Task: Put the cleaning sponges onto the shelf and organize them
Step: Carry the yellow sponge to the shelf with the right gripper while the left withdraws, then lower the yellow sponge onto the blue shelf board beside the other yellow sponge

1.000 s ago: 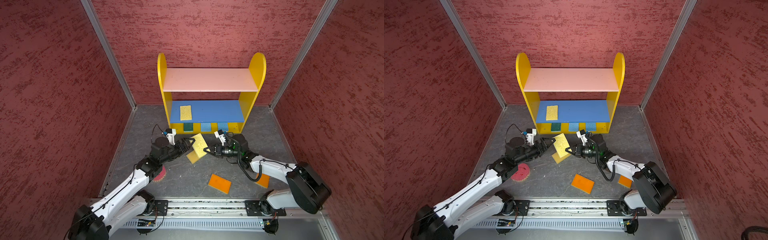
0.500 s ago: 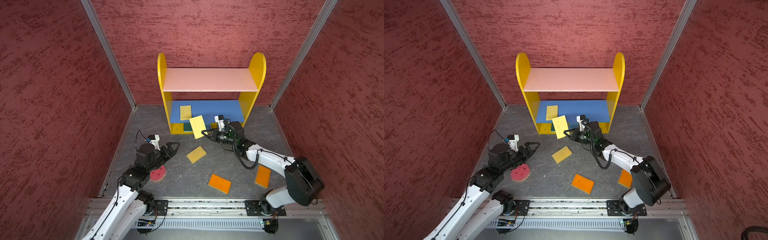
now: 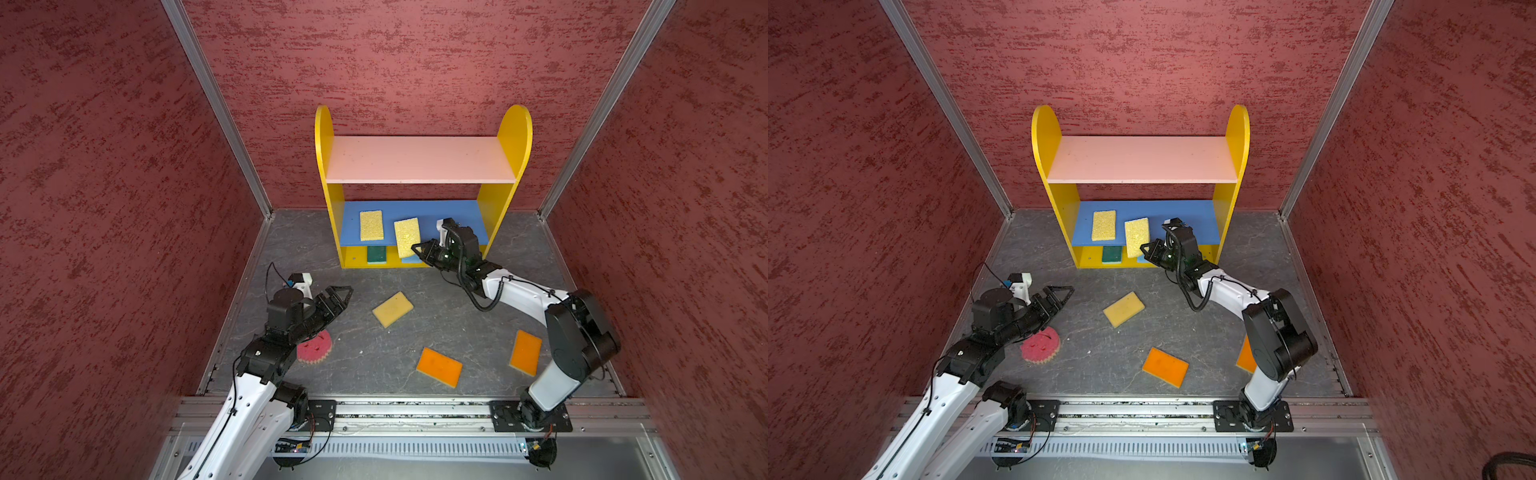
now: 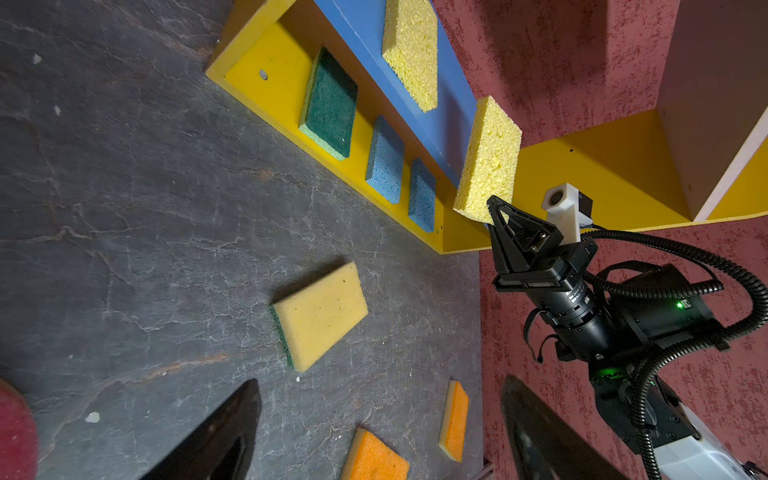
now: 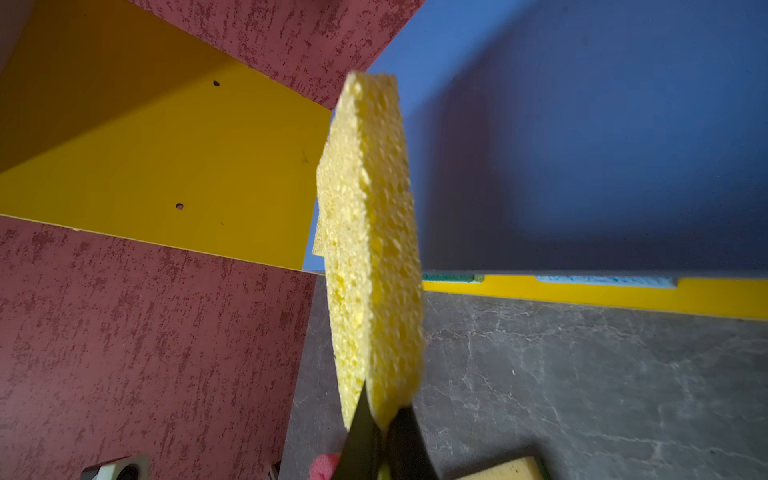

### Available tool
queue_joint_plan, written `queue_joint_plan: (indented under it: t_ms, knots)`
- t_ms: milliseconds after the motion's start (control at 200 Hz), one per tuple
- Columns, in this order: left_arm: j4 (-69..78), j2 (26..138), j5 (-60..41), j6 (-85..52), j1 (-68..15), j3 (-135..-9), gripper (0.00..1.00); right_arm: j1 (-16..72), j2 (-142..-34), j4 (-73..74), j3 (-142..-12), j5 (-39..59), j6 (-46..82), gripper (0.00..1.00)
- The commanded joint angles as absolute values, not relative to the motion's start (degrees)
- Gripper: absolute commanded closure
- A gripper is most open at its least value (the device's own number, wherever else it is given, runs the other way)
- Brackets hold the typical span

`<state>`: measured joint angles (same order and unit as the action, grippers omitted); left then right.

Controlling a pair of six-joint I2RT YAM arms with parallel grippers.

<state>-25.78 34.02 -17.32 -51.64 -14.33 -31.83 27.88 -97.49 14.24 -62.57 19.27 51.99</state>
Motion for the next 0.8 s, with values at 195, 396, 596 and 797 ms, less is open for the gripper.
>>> queue_joint_plan:
  t_ms: [195, 396, 596, 797]
  knots:
    - [-25.8, 32.8, -19.5, -51.2, -12.8, -30.4, 0.10, 26.9, -101.7, 14.0, -67.6, 14.8, 52.5, 1.00]
    - [-25.1, 32.0, -19.6, -52.2, -12.3, -29.2, 0.10, 26.6, -104.0, 15.2, -69.5, 12.4, 53.7, 1.00]
    - [-24.9, 32.6, -19.9, -52.3, -12.1, -29.4, 0.10, 26.5, -106.9, 14.9, -72.5, 11.1, 54.7, 1.00]
    - [-25.0, 32.8, -20.0, -52.2, -11.8, -29.4, 0.09, 26.4, -109.2, 11.4, -76.1, 9.8, 53.4, 0.98]
